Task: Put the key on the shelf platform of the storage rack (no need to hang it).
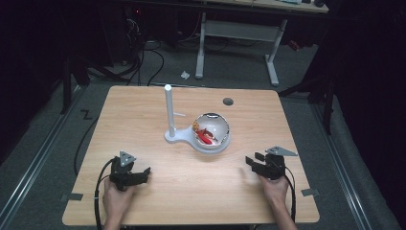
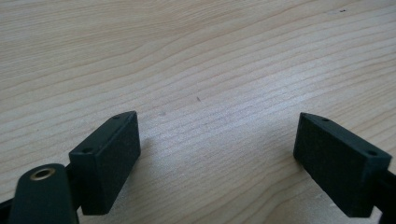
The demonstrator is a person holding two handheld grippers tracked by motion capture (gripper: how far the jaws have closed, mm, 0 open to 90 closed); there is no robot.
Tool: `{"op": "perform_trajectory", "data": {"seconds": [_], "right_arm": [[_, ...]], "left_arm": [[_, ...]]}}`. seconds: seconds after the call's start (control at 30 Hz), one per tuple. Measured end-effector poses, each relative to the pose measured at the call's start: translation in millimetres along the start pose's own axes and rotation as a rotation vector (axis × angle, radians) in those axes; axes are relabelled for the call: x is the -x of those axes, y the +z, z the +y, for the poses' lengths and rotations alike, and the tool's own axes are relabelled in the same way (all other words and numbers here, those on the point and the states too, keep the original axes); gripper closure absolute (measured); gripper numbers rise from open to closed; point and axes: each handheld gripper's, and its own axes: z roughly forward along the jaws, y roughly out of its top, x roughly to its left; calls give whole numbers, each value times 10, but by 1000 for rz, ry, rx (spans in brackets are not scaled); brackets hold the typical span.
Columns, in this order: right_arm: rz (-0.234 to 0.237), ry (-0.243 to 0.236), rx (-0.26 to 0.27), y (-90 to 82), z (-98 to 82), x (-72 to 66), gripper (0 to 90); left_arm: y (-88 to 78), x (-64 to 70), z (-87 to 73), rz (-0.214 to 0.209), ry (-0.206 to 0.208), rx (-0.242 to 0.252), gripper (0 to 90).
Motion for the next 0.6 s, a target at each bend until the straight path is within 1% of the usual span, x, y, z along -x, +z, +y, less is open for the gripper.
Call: {"op": "perform_trajectory", "data": {"seconds": [0.43,0.53,0.57,0.6], "right_arm": [[-52,-29,-30,97,-19,18,458],[-77,-45,-51,138,-27,22,453],[-87,-54,-66,161,-35,26,450],[-87,-54,-66,161,-35,26,450]], "left_arm": [[0,0,0,0,0,0,150],[0,0,0,0,0,0,150],[0,0,0,0,-1,0,150],[0,0,0,0,0,0,150]]}}
